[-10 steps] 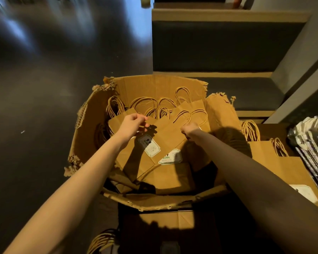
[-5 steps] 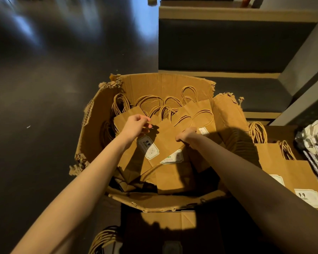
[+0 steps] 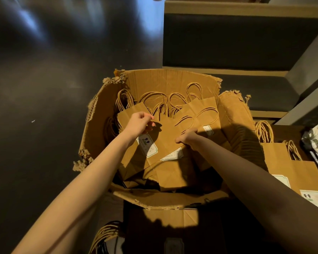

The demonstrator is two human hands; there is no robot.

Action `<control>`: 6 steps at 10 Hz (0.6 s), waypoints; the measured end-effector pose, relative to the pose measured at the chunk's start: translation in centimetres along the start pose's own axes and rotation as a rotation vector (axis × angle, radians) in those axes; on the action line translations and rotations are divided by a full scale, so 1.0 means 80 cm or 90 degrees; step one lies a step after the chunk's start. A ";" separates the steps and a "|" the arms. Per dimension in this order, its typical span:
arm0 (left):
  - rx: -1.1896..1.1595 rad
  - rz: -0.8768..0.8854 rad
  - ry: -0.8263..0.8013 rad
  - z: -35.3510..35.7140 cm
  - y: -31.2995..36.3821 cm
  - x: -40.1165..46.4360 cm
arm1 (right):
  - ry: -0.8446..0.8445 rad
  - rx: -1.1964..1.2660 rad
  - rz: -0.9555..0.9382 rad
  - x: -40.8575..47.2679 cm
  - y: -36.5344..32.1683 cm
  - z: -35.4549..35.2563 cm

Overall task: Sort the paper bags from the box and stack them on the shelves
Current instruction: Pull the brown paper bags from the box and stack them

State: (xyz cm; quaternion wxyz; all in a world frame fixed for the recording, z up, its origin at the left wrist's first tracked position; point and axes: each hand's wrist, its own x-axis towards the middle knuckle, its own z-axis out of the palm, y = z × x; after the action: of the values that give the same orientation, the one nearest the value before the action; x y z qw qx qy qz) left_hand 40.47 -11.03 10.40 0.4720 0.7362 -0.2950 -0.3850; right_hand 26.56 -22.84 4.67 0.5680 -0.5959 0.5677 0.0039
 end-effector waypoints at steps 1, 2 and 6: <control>0.003 -0.003 -0.001 0.000 0.001 -0.001 | -0.017 0.015 0.009 -0.006 0.000 0.002; 0.020 -0.003 0.007 0.001 0.000 0.000 | -0.014 0.023 -0.008 -0.001 0.005 0.001; 0.193 -0.003 0.112 -0.014 -0.017 0.006 | 0.031 0.049 -0.221 -0.064 -0.049 -0.051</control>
State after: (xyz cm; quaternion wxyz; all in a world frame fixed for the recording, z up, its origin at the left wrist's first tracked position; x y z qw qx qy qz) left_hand 41.75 -10.40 9.29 0.3785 0.8305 -0.3058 -0.2712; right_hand 24.80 -23.33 12.10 0.5686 -0.6627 0.4694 -0.1308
